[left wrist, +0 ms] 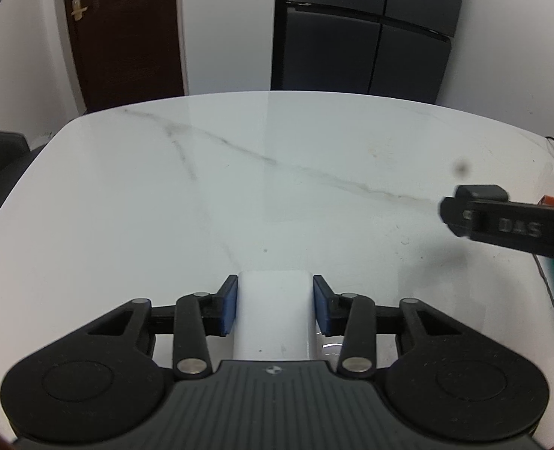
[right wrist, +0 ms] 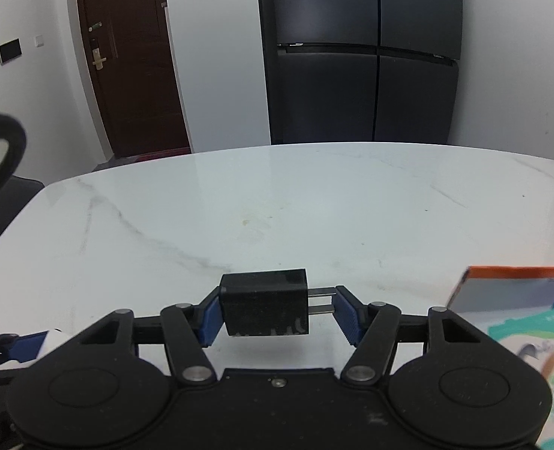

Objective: Organize rigid objects
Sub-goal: 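Grasp the white plug adapter with the left gripper while the right grasps the black adapter, then carry the white and black plug adapters over the tray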

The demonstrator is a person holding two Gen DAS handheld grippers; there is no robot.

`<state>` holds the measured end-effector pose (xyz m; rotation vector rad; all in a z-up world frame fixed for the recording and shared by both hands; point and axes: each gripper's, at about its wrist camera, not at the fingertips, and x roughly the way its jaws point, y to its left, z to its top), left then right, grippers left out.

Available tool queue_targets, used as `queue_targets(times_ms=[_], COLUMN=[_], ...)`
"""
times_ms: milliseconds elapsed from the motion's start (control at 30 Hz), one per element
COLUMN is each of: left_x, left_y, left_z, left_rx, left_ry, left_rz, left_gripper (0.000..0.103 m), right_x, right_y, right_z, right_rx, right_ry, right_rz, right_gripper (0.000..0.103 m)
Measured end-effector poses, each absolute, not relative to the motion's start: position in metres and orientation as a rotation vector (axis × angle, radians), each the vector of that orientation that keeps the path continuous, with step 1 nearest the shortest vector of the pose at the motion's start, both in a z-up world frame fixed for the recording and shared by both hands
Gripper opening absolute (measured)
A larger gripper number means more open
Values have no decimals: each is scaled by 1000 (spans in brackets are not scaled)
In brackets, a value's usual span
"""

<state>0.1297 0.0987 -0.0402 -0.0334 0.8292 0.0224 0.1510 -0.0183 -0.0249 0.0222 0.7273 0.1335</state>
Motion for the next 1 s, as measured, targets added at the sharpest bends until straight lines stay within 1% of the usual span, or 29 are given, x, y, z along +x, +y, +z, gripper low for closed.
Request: queue_targets(times_ms=[500, 1000], left_x=[92, 46], left_y=[71, 22], left_z=[5, 50], left_rx=[-72, -81], left_ry=[826, 791], left_rz=[111, 159], left_gripper=[41, 41], right_x=[83, 11], right_y=[-35, -78], right_z=[23, 67], right_rx=[21, 12], right_ry=[724, 695], right_rz=[247, 334], right_gripper=[74, 74])
